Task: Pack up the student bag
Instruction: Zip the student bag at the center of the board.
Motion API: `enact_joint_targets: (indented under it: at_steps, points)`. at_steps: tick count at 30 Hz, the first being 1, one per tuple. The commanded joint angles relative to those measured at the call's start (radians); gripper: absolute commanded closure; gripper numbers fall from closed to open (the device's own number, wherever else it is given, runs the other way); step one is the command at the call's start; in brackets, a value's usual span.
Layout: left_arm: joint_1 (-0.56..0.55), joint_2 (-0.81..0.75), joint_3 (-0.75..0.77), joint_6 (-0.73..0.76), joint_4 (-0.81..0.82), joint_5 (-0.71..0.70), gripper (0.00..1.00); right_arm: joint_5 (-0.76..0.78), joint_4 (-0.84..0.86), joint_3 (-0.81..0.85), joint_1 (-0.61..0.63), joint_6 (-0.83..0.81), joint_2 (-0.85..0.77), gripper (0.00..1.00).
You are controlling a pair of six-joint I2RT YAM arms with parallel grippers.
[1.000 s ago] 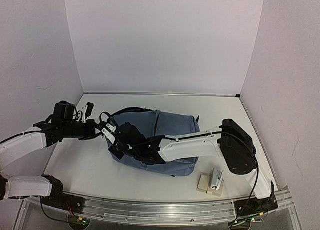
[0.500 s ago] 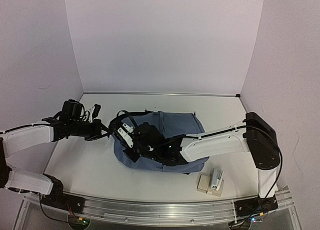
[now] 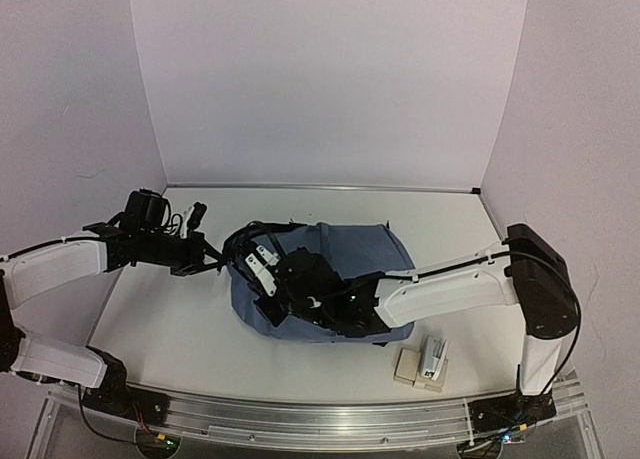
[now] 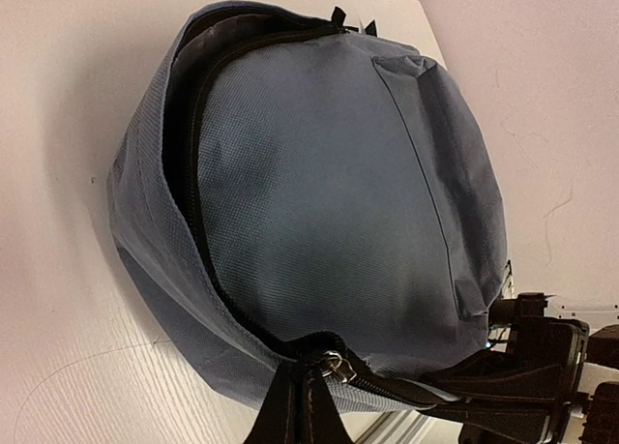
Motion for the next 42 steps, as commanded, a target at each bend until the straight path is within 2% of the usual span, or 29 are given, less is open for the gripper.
enact_joint_targets:
  at_steps: [1, 8, 11, 14, 17, 18, 20, 24, 31, 35, 42]
  points:
    - [0.105, -0.062, 0.109, 0.026, 0.060, -0.296, 1.00, 0.089, -0.143, -0.029, 0.078, -0.020, -0.033, 1.00]
    - [0.107, -0.037, 0.174, 0.091, -0.050, -0.308, 1.00, 0.140, -0.150, -0.006, 0.114, -0.019, 0.043, 1.00]
    - [0.106, -0.021, 0.201, 0.134, -0.082, -0.270, 1.00, 0.141, -0.150, -0.008, 0.118, -0.007, 0.058, 1.00]
    - [0.107, -0.014, 0.222, 0.185, -0.085, -0.120, 1.00, 0.150, -0.150, -0.006, 0.124, 0.001, 0.077, 1.00]
    - [0.106, 0.002, 0.216, 0.170, -0.039, 0.052, 1.00, 0.173, -0.150, 0.008, 0.128, 0.028, 0.090, 0.99]
    - [0.106, 0.009, 0.213, 0.164, -0.028, 0.085, 1.00, 0.176, -0.149, 0.012, 0.127, 0.039, 0.085, 0.98]
    - [0.105, 0.020, 0.202, 0.153, -0.015, 0.147, 1.00, 0.171, -0.134, 0.018, 0.128, 0.100, 0.065, 0.83]
    - [0.093, 0.012, 0.153, 0.119, 0.025, 0.233, 1.00, 0.169, -0.103, 0.042, 0.127, 0.170, 0.031, 0.64]
    - [0.042, -0.044, 0.107, 0.085, 0.017, 0.250, 1.00, 0.233, -0.107, 0.133, 0.120, 0.210, 0.057, 0.39]
    - [0.007, -0.071, 0.095, 0.047, 0.021, 0.243, 1.00, 0.265, -0.116, 0.175, 0.091, 0.220, 0.079, 0.31]
    - [-0.054, -0.070, 0.105, -0.001, 0.025, 0.215, 1.00, 0.264, -0.117, 0.257, 0.060, 0.156, 0.145, 0.31]
